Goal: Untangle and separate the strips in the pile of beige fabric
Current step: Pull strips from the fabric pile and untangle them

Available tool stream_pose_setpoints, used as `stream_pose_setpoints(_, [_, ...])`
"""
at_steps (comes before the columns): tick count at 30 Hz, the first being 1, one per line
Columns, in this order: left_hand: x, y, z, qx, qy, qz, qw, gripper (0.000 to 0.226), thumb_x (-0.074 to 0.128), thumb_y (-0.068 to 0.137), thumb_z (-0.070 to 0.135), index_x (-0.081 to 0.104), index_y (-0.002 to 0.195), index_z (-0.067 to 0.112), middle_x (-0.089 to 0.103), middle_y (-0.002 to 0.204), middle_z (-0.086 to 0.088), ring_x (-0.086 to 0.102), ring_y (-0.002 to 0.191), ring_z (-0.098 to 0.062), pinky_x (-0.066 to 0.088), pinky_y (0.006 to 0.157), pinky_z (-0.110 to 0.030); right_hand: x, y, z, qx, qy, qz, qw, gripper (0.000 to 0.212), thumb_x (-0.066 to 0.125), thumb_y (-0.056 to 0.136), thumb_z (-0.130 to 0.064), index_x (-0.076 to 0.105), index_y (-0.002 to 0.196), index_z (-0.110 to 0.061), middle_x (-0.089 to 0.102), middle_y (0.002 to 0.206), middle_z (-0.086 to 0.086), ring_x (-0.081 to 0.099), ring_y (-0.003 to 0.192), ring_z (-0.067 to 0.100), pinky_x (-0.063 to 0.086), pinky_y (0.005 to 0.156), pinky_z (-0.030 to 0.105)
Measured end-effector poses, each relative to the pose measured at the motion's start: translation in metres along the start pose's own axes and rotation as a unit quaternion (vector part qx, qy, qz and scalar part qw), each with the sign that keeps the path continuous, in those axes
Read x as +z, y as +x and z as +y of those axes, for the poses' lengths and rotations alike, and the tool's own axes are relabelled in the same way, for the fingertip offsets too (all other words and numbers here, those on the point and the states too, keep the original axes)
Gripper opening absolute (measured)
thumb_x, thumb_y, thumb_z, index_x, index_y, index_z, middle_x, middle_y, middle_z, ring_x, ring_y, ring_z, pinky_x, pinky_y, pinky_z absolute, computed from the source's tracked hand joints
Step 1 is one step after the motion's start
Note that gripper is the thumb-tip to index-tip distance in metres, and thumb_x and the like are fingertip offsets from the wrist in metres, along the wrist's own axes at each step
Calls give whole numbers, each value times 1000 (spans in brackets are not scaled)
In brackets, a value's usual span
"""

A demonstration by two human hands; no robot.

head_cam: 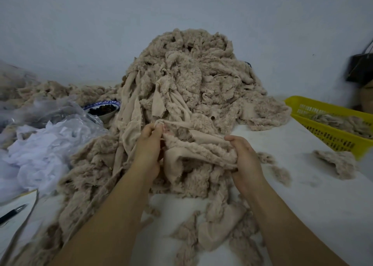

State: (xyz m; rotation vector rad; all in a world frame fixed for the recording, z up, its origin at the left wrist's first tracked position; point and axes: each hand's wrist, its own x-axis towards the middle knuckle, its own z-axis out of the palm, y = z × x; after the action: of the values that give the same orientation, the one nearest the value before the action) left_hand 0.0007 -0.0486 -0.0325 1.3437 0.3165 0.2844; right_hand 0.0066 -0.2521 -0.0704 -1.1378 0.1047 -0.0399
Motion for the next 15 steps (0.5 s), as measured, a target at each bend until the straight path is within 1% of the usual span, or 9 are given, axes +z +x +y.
stream_pose_setpoints(1, [-2,0,-1,29,79,1,996,21,49,102,36,64,90,30,71,86,6,66,84,-17,52,65,-30,-2,0,0,-5,-2,8,1000,30,49,101,-19,74,84,-23,69,101,13,65,87,31,52,68,38])
stream_pose_setpoints(3, [-6,1,-3,85,207,17,975,26,45,103,39,64,116,27,67,115,1,60,106,-21,52,84,-37,-4,1,-1,15,33,1,999,26,50,101,-20,75,94,-20,76,99,5,73,86,22,56,64,35])
stream_pose_setpoints(4, [-8,1,-2,102,232,28,967,31,43,103,38,61,122,21,64,121,-4,58,108,-22,50,91,-39,-3,1,-2,33,60,-14,998,25,52,101,-23,76,98,-19,77,99,3,74,87,21,58,62,33])
stream_pose_setpoints(5, [-8,1,-2,107,232,36,966,30,43,103,36,62,118,18,63,120,-8,58,106,-22,49,92,-40,-1,-1,-3,51,80,-32,995,25,53,100,-26,77,101,-19,77,100,3,75,89,21,59,61,33])
stream_pose_setpoints(7, [-10,1,2,81,177,38,980,24,43,104,35,62,98,22,65,107,-8,61,103,-26,50,93,-45,1,-3,-3,55,110,-58,991,27,53,99,-30,76,108,-17,76,108,6,74,96,22,61,65,32])
stream_pose_setpoints(9, [-10,-1,5,28,96,33,994,26,43,104,35,61,90,22,65,103,-10,63,102,-29,52,94,-51,2,-2,1,33,103,-55,993,35,52,100,-35,67,125,-17,69,125,7,68,111,22,59,85,37])
stream_pose_setpoints(11, [-5,-2,4,0,23,22,999,26,45,104,33,63,97,17,68,107,-13,66,99,-27,56,91,-48,2,-3,6,-30,-29,-19,999,37,47,101,-47,57,132,-30,54,140,-4,55,126,12,46,105,39])
stream_pose_setpoints(13, [6,-6,0,-21,-52,19,998,23,47,104,31,65,101,17,70,100,-9,69,86,-19,59,80,-39,5,-9,10,-139,-172,2,975,25,43,99,-55,55,115,-39,46,131,-13,45,115,-10,39,101,22])
stream_pose_setpoints(15, [17,-10,-1,-40,-128,12,991,21,45,105,27,62,99,16,68,77,-4,65,59,-11,56,55,-27,8,-16,13,-233,-244,10,941,28,46,96,-58,52,95,-31,42,110,-11,45,93,-13,36,83,6])
